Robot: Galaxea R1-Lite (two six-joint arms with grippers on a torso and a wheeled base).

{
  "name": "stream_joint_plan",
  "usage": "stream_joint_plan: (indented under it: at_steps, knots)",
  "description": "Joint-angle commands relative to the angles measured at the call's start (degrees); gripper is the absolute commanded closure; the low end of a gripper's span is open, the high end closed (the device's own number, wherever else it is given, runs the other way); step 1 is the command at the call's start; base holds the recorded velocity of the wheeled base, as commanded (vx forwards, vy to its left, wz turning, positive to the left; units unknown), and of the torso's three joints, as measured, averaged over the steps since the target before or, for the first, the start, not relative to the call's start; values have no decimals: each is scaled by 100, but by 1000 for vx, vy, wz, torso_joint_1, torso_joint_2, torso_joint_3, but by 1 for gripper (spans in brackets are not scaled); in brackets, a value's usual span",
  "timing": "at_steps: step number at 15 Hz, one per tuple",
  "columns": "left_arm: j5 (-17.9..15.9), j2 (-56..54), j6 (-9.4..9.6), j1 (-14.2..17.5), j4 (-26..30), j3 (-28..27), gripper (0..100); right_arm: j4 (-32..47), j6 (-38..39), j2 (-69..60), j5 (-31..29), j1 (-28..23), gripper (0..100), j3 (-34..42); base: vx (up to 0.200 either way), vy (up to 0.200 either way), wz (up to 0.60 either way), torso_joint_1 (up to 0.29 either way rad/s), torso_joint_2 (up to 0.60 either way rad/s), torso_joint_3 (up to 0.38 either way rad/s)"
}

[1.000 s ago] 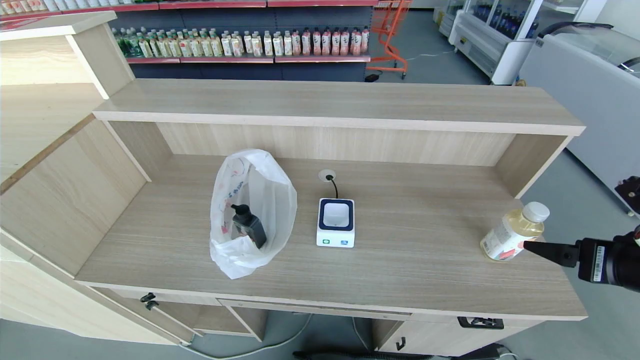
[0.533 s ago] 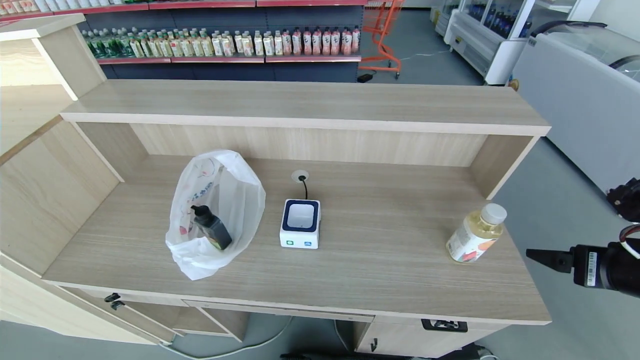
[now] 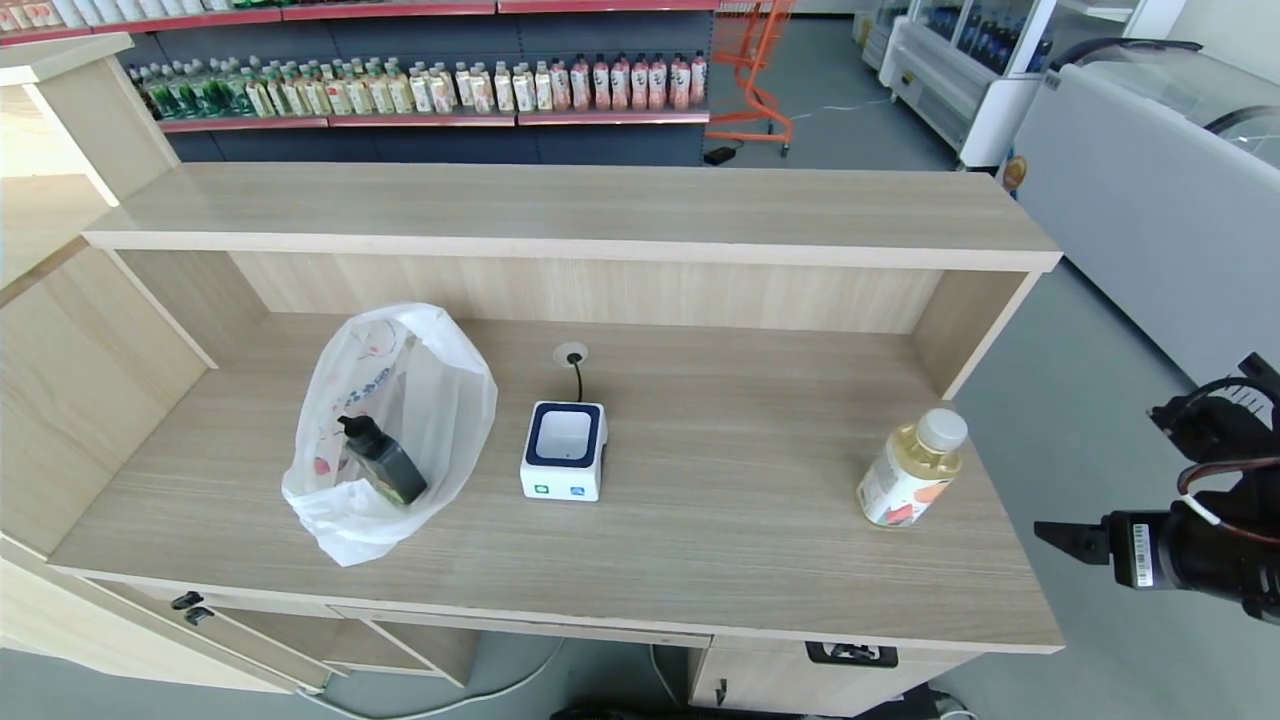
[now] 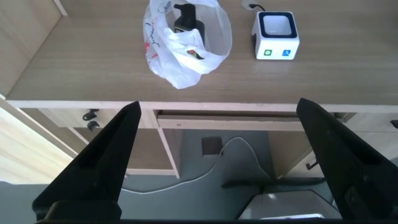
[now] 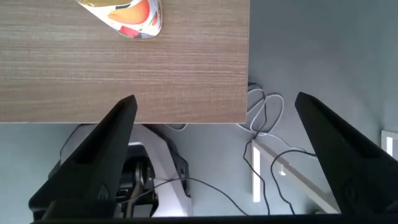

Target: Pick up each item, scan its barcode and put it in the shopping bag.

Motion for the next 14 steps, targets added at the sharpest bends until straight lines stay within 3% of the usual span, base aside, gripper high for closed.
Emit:
stream_joint_plan:
  at_steps: [1,5,11,14]
  knots:
    - [2,-2,-1,-4,2,1,0,-1130,14,805,205,48,0,526,0,0,0,0,0,0]
    - [2,-2,-1,-4,2,1,0,-3178,14,1631,539,461,0,1229,0,0,0,0,0,0]
    - [2,-2,-1,-4,2,1,0,-5243,75,3090,530,646,0,1247,0,0,0,0,0,0]
    - [2,-2,-1,-4,2,1,0,-6245,506,3767,513,901,0,1080,0,0,0,0,0,0]
